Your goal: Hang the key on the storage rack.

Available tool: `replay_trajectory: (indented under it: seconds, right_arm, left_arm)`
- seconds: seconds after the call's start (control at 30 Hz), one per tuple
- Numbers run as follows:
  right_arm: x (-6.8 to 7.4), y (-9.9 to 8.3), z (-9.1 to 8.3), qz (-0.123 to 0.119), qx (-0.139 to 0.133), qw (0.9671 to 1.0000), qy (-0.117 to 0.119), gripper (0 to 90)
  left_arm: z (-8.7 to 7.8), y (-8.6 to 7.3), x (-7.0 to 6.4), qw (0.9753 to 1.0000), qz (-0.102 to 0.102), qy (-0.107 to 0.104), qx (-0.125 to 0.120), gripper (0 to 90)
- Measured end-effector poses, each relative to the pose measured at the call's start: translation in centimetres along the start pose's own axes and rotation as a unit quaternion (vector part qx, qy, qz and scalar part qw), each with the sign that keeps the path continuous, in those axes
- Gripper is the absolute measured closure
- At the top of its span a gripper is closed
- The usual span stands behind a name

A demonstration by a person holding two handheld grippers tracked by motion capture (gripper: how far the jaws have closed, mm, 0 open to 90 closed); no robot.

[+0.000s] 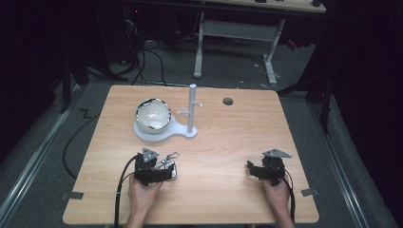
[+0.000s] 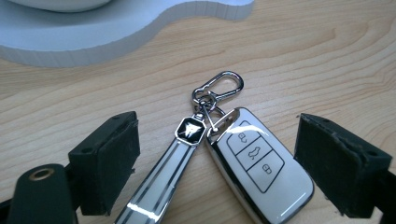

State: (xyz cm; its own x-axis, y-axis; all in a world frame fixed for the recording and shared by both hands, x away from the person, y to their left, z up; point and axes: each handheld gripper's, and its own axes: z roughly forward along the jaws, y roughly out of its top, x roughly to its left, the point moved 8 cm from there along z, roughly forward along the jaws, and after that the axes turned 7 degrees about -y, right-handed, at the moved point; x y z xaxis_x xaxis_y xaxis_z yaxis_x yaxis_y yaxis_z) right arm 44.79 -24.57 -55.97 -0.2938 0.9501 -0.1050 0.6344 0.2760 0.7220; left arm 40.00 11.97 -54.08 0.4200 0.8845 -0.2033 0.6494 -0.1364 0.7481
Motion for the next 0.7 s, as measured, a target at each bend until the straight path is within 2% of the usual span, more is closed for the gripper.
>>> replay_trajectory:
  seconds: [0.27,0.5,0.7]
  right_arm:
    - [0.0,0.0,0.0,0.000,0.000,1.0000,0.000,20.4]
    - [0.0,0.0,0.0,0.000,0.000,1.0000,0.000,20.4]
    - [0.0,0.0,0.0,0.000,0.000,1.0000,0.000,20.3]
  left_arm:
    - [1.2,-0.2,0.0,0.9997,-0.009,0.012,0.021,14.8]
    - [1.6,-0.2,0.1,0.9996,-0.015,0.012,0.021,15.1]
    - [1.8,-0.4,0.3,0.9993,-0.003,0.020,0.030,16.1]
